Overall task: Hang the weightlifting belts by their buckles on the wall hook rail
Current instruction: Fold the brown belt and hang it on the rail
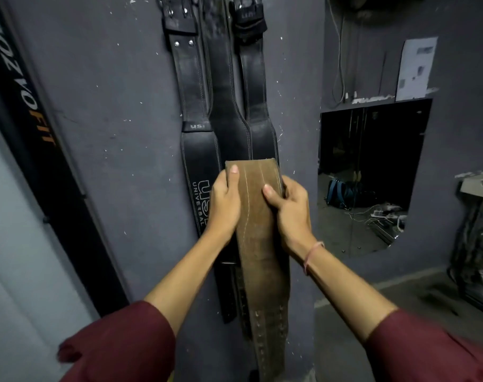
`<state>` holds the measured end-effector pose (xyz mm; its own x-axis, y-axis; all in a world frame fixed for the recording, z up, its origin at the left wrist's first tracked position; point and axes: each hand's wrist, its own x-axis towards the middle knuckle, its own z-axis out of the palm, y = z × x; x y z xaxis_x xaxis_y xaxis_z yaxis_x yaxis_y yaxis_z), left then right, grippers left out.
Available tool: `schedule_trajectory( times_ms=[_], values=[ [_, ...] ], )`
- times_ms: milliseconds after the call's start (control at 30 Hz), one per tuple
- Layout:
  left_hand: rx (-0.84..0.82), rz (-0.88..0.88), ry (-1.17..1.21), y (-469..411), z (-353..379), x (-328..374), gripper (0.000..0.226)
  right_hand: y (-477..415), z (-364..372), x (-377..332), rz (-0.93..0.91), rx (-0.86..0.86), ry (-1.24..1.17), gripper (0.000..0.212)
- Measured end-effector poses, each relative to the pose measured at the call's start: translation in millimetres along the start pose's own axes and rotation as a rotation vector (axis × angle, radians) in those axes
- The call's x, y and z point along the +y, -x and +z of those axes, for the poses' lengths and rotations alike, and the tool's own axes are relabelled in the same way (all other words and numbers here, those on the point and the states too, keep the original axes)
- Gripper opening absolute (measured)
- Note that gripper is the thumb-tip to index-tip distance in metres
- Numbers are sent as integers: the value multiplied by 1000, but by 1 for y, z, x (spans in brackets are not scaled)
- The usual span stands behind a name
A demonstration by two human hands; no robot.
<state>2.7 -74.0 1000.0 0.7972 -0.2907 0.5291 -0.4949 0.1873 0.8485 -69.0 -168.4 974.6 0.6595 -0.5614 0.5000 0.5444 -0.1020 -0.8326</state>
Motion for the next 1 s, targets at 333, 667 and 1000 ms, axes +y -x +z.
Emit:
schedule_trajectory(
  times_ms=[333,667,1000],
  values=[
    [112,139,-7,20,11,-17,33,-36,-2,-19,31,-85,4,22],
    [192,63,-17,2,21,-17,33,72,-54,60,208,-138,85,15],
    [281,-22,-1,-15,4,-13,34,77,-50,62,217,-224,106,28]
  ],
)
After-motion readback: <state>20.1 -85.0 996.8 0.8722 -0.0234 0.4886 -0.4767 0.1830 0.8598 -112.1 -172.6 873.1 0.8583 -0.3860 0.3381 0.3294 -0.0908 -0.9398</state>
